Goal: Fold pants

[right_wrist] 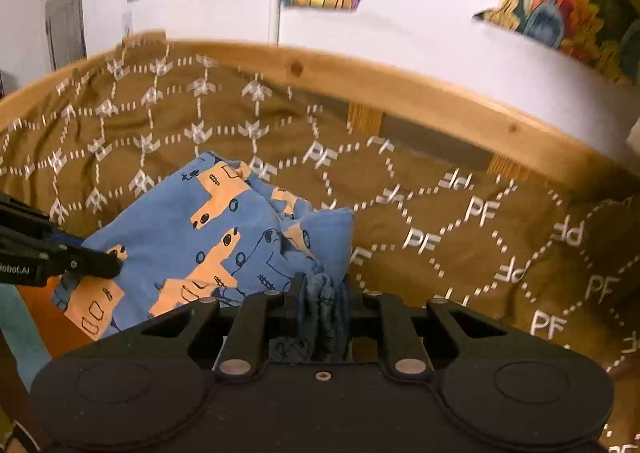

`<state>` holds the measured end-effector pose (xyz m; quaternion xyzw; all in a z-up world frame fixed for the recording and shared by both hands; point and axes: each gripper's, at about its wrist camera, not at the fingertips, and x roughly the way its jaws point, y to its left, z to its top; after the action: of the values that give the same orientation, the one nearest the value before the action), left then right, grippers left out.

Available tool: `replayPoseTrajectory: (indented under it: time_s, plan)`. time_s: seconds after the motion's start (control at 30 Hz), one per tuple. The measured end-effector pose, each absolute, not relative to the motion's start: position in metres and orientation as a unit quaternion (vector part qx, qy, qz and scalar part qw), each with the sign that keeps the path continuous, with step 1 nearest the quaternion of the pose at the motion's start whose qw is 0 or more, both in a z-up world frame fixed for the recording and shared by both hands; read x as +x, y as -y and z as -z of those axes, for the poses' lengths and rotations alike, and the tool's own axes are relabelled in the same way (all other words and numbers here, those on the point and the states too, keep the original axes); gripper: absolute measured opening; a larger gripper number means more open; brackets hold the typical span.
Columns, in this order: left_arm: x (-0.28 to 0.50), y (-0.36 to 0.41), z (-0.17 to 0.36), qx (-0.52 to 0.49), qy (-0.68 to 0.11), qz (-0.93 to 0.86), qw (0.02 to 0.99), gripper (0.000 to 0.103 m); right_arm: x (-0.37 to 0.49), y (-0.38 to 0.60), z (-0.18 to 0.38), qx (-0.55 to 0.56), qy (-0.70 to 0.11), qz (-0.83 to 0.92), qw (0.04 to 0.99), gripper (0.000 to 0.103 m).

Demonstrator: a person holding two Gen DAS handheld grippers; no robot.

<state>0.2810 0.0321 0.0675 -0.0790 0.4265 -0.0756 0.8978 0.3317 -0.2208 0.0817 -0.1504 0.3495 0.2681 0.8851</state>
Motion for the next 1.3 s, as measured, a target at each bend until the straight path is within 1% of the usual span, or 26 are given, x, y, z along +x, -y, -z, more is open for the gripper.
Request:
replayPoseTrajectory:
  time_s: [0.1,0.13,0.2,0.23,0.27,0.3,0.33,0.37,0.43,0.5,0.57,0.67,0.7,0.8,0.83,0.9,0.93,1.17,1.3]
  plan:
    - [0.285,-0.033,-0.053,-0.065,-0.44,0.071,0.893,0.015,0.334,0.216,-0.068,-0.162,-0.36,-0.269,0.879,0.019]
    - [0.286,-0.034,-0.049,-0.064,-0.444,0.069,0.891,0.016,0.334,0.215,-0.064,-0.166,-0.362,-0.267,0.878,0.021]
    - [0.285,-0.037,-0.045,-0.07,-0.45,0.064,0.888,0.021,0.336,0.216,-0.058,-0.165,-0.369,-0.259,0.877,0.027]
    - [0.284,-0.04,-0.044,-0.072,-0.451,0.062,0.887,0.023,0.336,0.218,-0.057,-0.159,-0.37,-0.256,0.879,0.032]
    - [0.282,-0.043,-0.045,-0.074,-0.45,0.058,0.888,0.028,0.335,0.22,-0.059,-0.152,-0.37,-0.253,0.881,0.037]
    - [0.28,-0.046,-0.047,-0.074,-0.449,0.056,0.889,0.031,0.334,0.223,-0.06,-0.146,-0.369,-0.252,0.883,0.04]
    - [0.278,-0.048,-0.048,-0.074,-0.447,0.054,0.89,0.039,0.332,0.226,-0.062,-0.141,-0.366,-0.25,0.885,0.046]
    - [0.275,-0.05,-0.051,-0.073,-0.444,0.052,0.892,0.057,0.329,0.229,-0.064,-0.137,-0.361,-0.245,0.889,0.053]
    - [0.266,-0.054,-0.055,-0.074,-0.429,0.043,0.899,0.076,0.317,0.236,-0.067,-0.122,-0.347,-0.241,0.898,0.059]
    - [0.259,-0.055,-0.06,-0.072,-0.416,0.04,0.906,0.081,0.308,0.242,-0.067,-0.114,-0.345,-0.236,0.901,0.062]
    - [0.253,-0.055,-0.065,-0.069,-0.409,0.04,0.909,0.088,0.296,0.244,-0.068,-0.109,-0.339,-0.231,0.905,0.067]
    - [0.246,-0.053,-0.073,-0.067,-0.398,0.04,0.914,0.094,0.278,0.243,-0.072,-0.118,-0.323,-0.232,0.91,0.075]
    - [0.243,-0.053,-0.075,-0.066,-0.393,0.04,0.916,0.095,0.273,0.243,-0.074,-0.122,-0.316,-0.231,0.912,0.076]
    - [0.233,-0.051,-0.085,-0.065,-0.378,0.041,0.923,0.1,0.256,0.244,-0.081,-0.117,-0.294,-0.224,0.922,0.085]
    - [0.229,-0.05,-0.087,-0.065,-0.37,0.04,0.926,0.103,0.251,0.246,-0.084,-0.112,-0.288,-0.223,0.925,0.09]
    - [0.219,-0.051,-0.091,-0.067,-0.352,0.032,0.933,0.103,0.238,0.248,-0.088,-0.104,-0.273,-0.219,0.931,0.096]
    - [0.214,-0.051,-0.092,-0.066,-0.344,0.027,0.936,0.103,0.231,0.248,-0.09,-0.098,-0.266,-0.217,0.934,0.101]
    - [0.18,-0.049,-0.086,-0.049,-0.321,0.005,0.946,0.103,0.186,0.248,-0.095,-0.071,-0.247,-0.208,0.944,0.102]
    - [0.161,-0.048,-0.076,-0.046,-0.32,0.001,0.946,0.103,0.166,0.25,-0.091,-0.034,-0.254,-0.194,0.947,0.102]
